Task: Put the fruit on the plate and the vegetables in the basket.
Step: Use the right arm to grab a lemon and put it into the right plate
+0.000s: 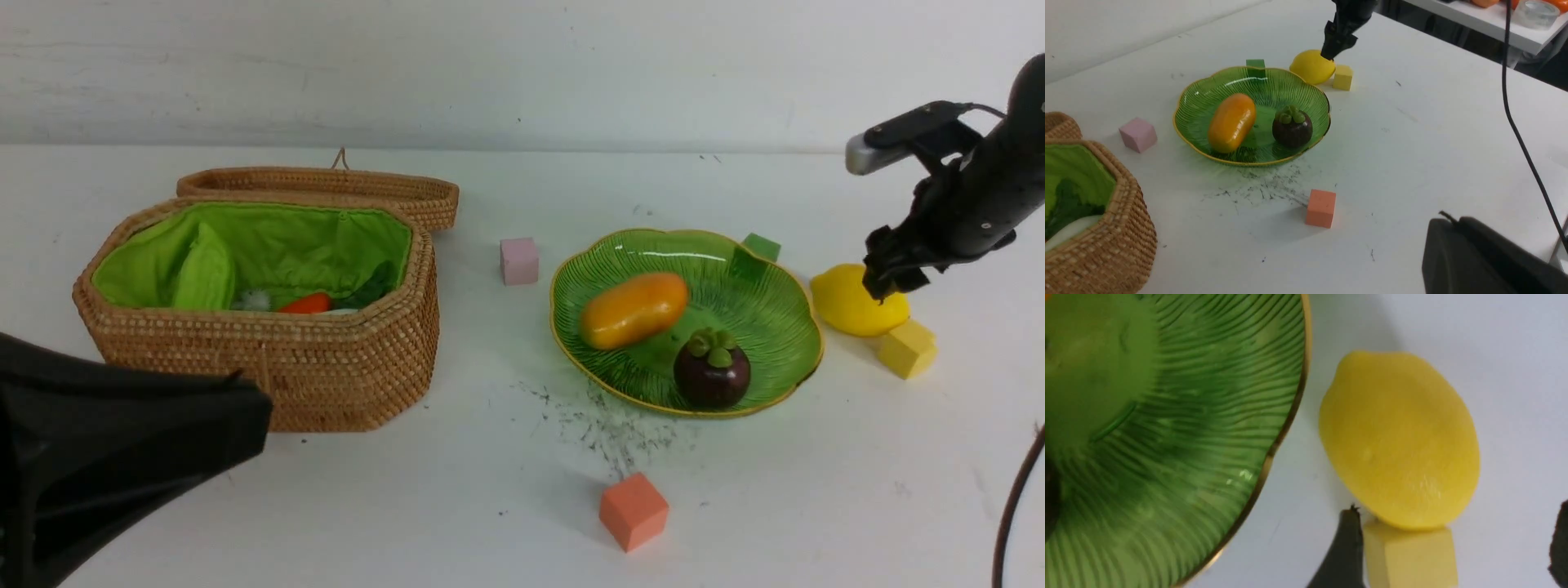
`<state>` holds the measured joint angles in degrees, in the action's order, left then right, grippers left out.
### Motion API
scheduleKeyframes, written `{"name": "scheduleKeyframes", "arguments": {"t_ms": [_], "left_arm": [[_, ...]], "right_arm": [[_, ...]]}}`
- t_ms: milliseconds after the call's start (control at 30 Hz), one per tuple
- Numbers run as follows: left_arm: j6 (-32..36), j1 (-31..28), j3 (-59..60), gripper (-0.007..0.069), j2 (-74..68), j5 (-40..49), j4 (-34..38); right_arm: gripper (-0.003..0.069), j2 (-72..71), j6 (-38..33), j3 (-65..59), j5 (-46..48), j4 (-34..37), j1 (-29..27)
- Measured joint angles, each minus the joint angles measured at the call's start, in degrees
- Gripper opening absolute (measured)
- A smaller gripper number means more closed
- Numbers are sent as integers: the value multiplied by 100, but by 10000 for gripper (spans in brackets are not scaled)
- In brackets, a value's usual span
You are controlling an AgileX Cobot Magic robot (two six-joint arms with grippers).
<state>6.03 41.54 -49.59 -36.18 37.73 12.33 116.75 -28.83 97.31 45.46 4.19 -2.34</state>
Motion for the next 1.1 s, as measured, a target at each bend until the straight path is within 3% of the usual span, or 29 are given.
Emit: {"name": "scheduleKeyframes", "arguments": {"t_ms": [100, 400, 1100], "left_arm": [[0, 0, 0, -6, 0, 98, 0], [0, 0, 0, -6, 0, 130, 11], [0, 0, 0, -6, 0, -1, 47]], "right_arm": [[675, 364, -89, 341, -31, 261, -99], [648, 1337, -848, 1729, 835, 1021, -237], [587, 1888, -976, 1980, 953, 815, -232]]}}
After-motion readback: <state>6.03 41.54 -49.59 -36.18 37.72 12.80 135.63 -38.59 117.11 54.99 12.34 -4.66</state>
